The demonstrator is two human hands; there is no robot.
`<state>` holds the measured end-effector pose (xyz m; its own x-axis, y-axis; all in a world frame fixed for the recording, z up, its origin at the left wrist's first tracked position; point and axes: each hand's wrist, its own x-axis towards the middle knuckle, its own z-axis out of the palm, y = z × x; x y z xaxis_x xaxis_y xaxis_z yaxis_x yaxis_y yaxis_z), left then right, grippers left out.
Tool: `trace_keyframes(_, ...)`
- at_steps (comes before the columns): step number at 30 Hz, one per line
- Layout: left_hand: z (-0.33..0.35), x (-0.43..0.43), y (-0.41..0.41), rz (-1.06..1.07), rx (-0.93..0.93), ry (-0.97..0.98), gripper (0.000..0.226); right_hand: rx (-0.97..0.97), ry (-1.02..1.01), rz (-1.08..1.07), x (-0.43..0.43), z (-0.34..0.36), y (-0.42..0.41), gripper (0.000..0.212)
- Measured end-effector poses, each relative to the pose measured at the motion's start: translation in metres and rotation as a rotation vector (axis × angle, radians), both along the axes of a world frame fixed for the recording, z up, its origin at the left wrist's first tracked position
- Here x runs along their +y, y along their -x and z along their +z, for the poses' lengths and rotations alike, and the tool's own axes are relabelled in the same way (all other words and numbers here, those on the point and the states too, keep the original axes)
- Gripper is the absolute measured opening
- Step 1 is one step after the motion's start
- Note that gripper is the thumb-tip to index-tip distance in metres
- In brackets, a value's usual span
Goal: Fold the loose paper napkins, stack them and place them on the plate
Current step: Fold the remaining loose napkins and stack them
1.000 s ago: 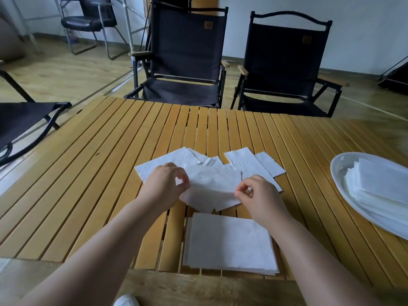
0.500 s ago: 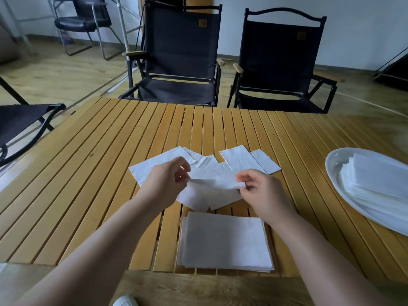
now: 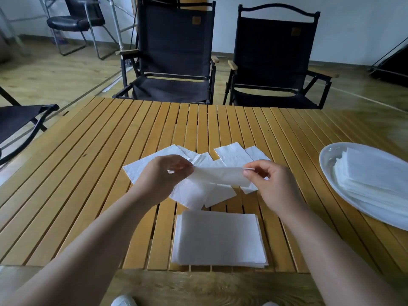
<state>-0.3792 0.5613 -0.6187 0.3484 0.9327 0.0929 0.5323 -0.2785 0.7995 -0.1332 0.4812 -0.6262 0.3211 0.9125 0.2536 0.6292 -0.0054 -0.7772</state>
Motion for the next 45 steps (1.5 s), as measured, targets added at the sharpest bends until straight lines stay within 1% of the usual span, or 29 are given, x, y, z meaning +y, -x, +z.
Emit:
trace_keyframes(4, 0.008, -0.004, -0.001, 0.029, -0.102, 0.075, 0.008, 0.151, -0.005, 0.005, -0.005, 0.008, -0.005, 0.005)
trace_keyframes(6, 0.012, -0.006, -0.001, 0.041, -0.130, 0.111, 0.008, 0.304, 0.059, 0.007, -0.006, 0.012, -0.008, 0.003)
trace_keyframes(8, 0.015, -0.008, 0.000, 0.032, -0.163, 0.178, 0.009, 0.469, 0.176, 0.009, -0.006, 0.017, -0.012, 0.008)
trace_keyframes(9, 0.017, -0.009, 0.000, 0.020, -0.167, 0.228, 0.009, 0.512, 0.260, 0.008, -0.007, 0.018, -0.014, 0.012)
trace_keyframes(11, 0.021, -0.012, 0.001, -0.013, -0.113, 0.336, 0.010, 0.531, 0.455, 0.033, -0.011, 0.020, -0.020, 0.018)
trace_keyframes(13, 0.022, -0.016, 0.002, -0.050, -0.032, 0.437, 0.008, 0.482, 0.643, 0.095, -0.017, 0.021, -0.025, 0.019)
trace_keyframes(15, 0.021, -0.018, 0.003, -0.093, 0.041, 0.508, 0.006, 0.391, 0.799, 0.163, -0.022, 0.024, -0.027, 0.017)
trace_keyframes(18, 0.020, -0.020, 0.004, -0.164, 0.159, 0.591, 0.008, 0.260, 0.919, 0.213, -0.026, 0.027, -0.025, 0.020)
trace_keyframes(22, 0.017, -0.020, 0.006, -0.230, 0.273, 0.670, 0.016, 0.126, 0.944, 0.239, -0.025, 0.026, -0.019, 0.020)
trace_keyframes(24, 0.015, -0.021, 0.006, -0.242, 0.318, 0.650, 0.017, 0.070, 0.937, 0.245, -0.025, 0.027, -0.016, 0.019)
trace_keyframes(27, 0.013, -0.021, 0.004, -0.226, 0.337, 0.576, 0.016, 0.022, 0.924, 0.256, -0.024, 0.028, -0.013, 0.017)
trace_keyframes(29, 0.013, -0.020, 0.002, -0.201, 0.326, 0.534, 0.014, 0.102, 0.914, 0.270, -0.024, 0.029, -0.014, 0.016)
trace_keyframes(32, 0.014, -0.019, 0.002, -0.190, 0.291, 0.553, 0.014, 0.286, 0.905, 0.294, -0.024, 0.031, -0.019, 0.016)
trace_keyframes(34, 0.013, -0.018, 0.004, -0.204, 0.301, 0.577, 0.015, 0.293, 0.913, 0.288, -0.024, 0.031, -0.021, 0.017)
trace_keyframes(40, 0.004, -0.016, 0.005, -0.269, 0.359, 0.594, 0.021, 0.047, 0.970, 0.273, -0.023, 0.025, -0.013, 0.018)
trace_keyframes(45, 0.000, -0.015, 0.005, -0.285, 0.463, 0.508, 0.025, -0.013, 0.975, 0.264, -0.021, 0.021, -0.010, 0.018)
